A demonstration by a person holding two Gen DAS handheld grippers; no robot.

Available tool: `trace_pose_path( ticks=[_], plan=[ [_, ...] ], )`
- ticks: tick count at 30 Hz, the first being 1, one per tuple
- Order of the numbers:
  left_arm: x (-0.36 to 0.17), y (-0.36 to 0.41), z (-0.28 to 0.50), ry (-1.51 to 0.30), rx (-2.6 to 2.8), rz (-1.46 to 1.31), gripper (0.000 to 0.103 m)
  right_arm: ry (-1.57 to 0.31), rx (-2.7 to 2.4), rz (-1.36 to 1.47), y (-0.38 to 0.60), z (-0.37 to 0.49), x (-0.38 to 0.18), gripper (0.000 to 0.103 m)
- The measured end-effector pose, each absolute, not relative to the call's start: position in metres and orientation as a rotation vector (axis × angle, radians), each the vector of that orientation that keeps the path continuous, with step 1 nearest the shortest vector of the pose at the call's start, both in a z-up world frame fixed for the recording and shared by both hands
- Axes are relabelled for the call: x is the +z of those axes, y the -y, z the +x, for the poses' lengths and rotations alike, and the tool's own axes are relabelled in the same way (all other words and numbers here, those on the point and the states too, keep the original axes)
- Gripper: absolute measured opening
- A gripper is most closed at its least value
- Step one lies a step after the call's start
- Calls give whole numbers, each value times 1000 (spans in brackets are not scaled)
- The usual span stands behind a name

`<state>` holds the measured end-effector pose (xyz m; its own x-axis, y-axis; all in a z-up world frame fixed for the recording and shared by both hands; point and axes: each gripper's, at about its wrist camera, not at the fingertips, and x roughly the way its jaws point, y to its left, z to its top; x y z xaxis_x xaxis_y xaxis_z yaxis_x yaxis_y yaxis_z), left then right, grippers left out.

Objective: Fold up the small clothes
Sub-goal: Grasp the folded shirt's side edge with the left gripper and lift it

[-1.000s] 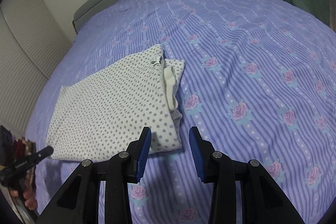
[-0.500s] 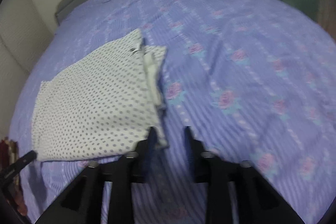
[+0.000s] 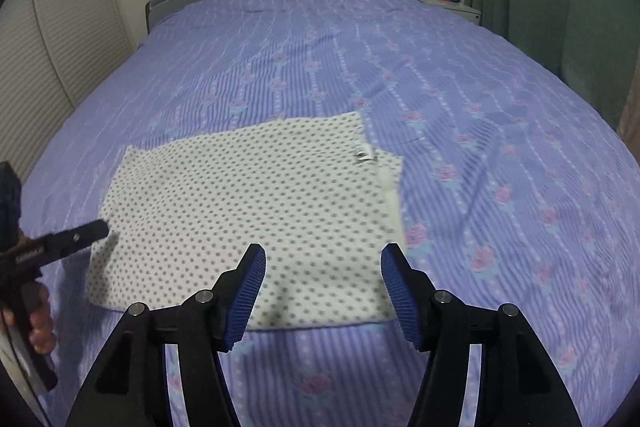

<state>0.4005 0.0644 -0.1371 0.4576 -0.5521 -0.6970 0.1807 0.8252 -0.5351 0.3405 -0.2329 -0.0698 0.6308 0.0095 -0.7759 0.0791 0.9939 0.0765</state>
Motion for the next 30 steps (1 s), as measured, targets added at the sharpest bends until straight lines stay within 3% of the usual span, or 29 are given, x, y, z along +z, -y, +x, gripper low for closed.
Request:
trace_pose_path(
  ticks=[12, 14, 15, 30],
  plan=[
    [-165, -54, 442, -1055, -682, -594, 48, -924, -9, 98, 206, 369, -88, 61],
    [-167, -59, 444, -1079, -713, -633, 21, -933, -2, 100, 202, 371, -88, 61],
    [-169, -61, 442, -1093, -731, -639, 17, -933, 1, 101, 201, 370, -88, 61],
    [-67, -9, 428, -1168, -412, -348, 12, -896, 0, 166, 229, 341, -64, 61]
  ],
)
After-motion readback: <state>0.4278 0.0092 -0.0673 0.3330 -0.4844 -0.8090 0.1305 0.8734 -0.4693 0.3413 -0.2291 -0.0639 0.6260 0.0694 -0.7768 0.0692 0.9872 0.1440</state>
